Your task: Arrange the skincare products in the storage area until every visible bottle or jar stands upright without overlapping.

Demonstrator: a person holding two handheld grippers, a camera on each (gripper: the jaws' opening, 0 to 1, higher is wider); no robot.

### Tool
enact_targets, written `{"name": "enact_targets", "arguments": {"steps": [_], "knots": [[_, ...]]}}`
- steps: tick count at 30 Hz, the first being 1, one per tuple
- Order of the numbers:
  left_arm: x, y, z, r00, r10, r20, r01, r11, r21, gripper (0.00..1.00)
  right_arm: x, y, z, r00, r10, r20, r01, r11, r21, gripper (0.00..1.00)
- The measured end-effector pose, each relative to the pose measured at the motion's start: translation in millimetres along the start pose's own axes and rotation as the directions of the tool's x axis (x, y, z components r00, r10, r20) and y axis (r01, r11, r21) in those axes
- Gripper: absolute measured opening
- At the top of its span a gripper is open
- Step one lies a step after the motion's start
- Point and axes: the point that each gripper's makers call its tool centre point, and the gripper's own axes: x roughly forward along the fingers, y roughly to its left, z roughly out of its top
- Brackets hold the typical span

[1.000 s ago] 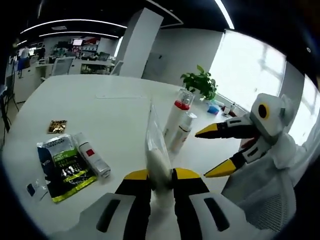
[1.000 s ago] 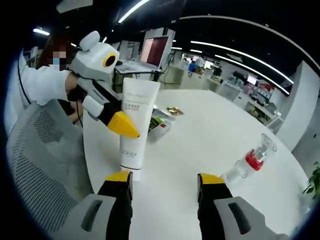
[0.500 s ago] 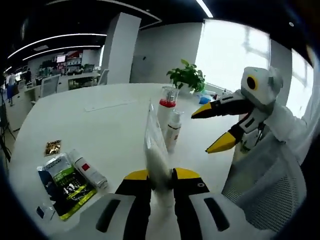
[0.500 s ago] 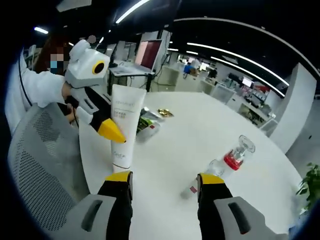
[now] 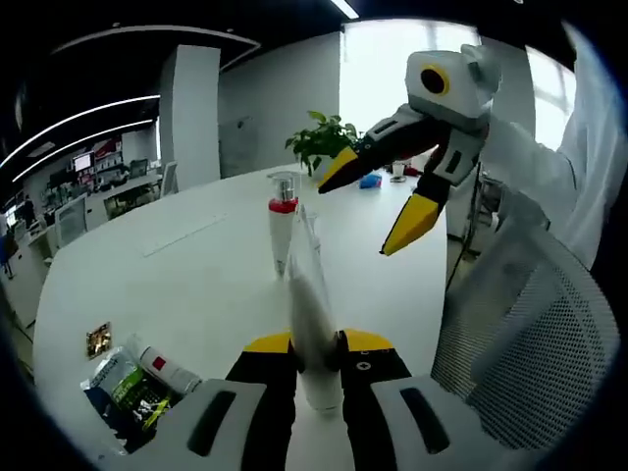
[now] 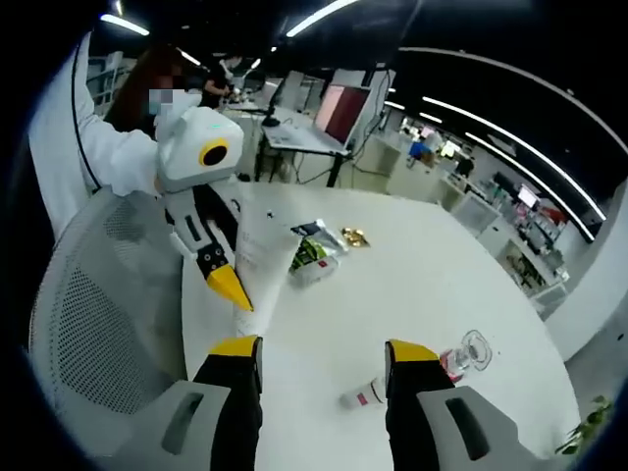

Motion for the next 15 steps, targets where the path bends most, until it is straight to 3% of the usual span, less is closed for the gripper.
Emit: {"name": "enact_targets", "arguments": {"steps": [6,12,15], "knots": [[0.6,-7.9,0.4,1.000,-0.031,-0.004,0.031,0.995,0.093,0.11,5.6,13.9,17.7,0.993,0.112,-0.023,-0.114,0.985,-0.132,0.39],[0.1,-8.2,-0.1,0.999,-0.043,-0.005,0.043,0.993,0.109,0.12,7.8,18.7,31.1,0.979,0.194,-0.061,-0.203,0.956,-0.212,0.34],[0.2,-8.9,0.0,0.999,-0.049,-0.005,0.049,0.992,0.116,0.12,8.3,23.6,40.8,0.971,0.234,-0.047,-0.239,0.945,-0.225,0.33]]}}
